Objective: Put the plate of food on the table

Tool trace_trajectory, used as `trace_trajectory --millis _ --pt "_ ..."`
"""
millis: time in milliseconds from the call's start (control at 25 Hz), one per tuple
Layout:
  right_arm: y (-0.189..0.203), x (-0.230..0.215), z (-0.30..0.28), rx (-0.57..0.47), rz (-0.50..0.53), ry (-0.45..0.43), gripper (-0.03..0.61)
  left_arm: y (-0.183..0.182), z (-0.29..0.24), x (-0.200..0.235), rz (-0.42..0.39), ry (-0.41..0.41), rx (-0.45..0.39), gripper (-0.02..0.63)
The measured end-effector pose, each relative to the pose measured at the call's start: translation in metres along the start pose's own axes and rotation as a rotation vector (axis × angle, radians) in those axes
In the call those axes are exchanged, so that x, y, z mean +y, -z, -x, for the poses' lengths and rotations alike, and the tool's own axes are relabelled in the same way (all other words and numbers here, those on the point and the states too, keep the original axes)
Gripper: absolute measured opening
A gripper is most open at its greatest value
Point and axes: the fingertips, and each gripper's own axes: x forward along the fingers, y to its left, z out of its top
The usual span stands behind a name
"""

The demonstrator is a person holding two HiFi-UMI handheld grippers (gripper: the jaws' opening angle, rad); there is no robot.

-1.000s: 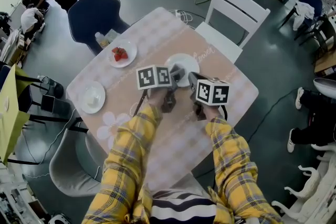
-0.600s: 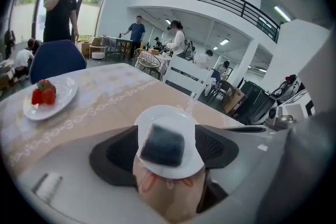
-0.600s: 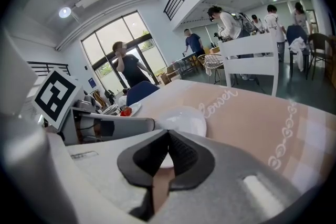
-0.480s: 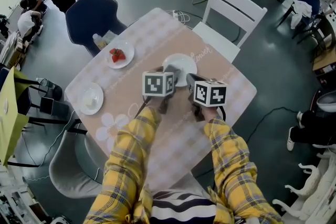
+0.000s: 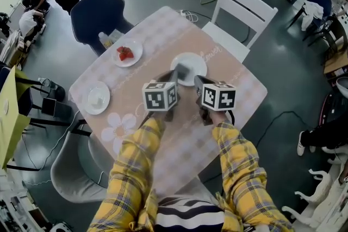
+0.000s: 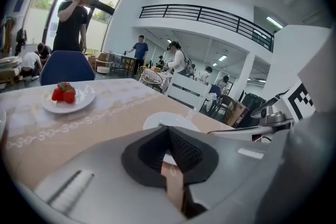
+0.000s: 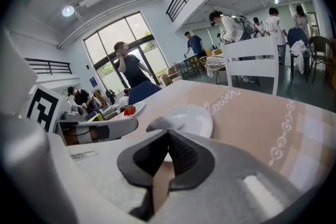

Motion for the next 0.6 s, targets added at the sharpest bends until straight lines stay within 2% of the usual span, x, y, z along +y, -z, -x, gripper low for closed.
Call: trace_trajectory --millis 200,400,600 --pt "0.002 0.013 0.006 -0.016 0.013 0.001 -0.003 0.012 0.018 -0.001 0.018 0.021 0.003 0.003" --pt "0.01 0.027 0.019 -0.031 0.024 0.02 -0.003 0.021 0.04 -0.009 0.008 0.05 -0.011 0.002" --pt "0.018 0.046 0.039 -0.045 0.048 0.038 -0.003 0.036 0.068 -0.016 -0.005 0.082 0.01 0.003"
